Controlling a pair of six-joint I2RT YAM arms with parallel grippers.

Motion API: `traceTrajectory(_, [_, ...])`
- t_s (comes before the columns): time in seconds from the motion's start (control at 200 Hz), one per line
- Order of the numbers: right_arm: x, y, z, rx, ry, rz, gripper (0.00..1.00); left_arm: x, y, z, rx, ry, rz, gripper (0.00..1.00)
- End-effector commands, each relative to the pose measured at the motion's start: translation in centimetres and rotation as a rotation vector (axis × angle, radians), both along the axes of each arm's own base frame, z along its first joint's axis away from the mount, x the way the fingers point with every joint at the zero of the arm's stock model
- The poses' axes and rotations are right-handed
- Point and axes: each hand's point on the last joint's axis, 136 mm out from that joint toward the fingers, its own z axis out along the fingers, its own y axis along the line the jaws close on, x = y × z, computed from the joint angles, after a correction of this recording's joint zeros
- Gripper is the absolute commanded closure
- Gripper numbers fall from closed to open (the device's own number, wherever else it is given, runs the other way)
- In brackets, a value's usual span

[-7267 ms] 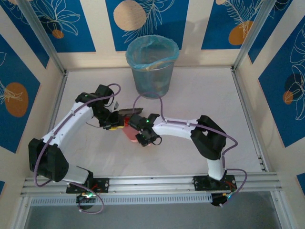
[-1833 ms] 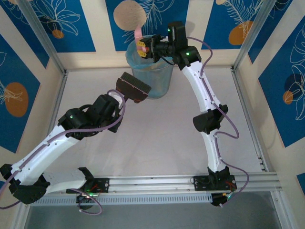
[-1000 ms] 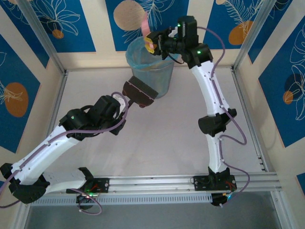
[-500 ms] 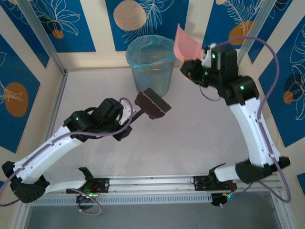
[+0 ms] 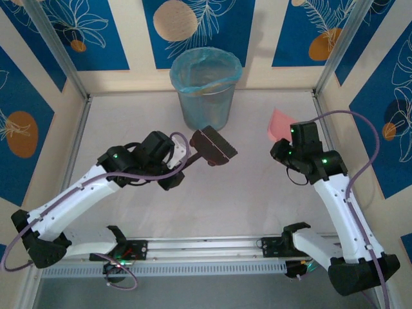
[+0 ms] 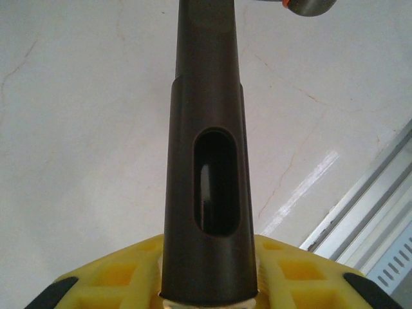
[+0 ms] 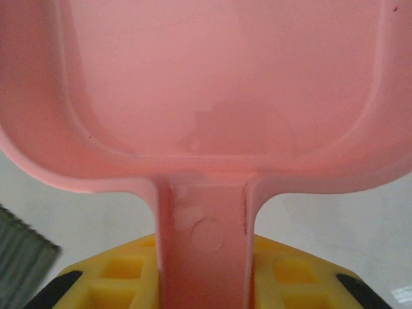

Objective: Sweep away the paper scraps from the table

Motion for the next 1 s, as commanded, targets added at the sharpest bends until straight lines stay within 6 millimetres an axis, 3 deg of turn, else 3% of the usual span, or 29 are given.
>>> traceTrajectory(0.0, [-0.5,1.2,-2.5,-0.037,0.061,0.105,1.00,0.2,-1.9,0.8,-0.052,0.005,-0.038,1.00])
traceTrajectory(0.29, [-0.3,4.1,-8.5,-0.071,0.190,0.267,1.00,0.1,-2.6,-3.5,0.040,0.096,-0.079,1.00])
traceTrajectory(0.44, [1.4,4.9,-10.6,-0.120,0.244,0.323,0.99,-0.2,-4.2,-5.1,0.017,0.156,-0.122,1.00])
traceTrajectory(0.69, [5.2,4.7,-13.9,-0.208,0.311,0.354,0.97,1.5,-6.6,-9.1,0.077,0.190,-0.175,1.00])
traceTrajectory(0.995, [5.6,4.8,-17.0,-0.196,0.348,0.382,0.93,2.1,-5.4,-13.1,0.231,0.224,-0.226,1.00])
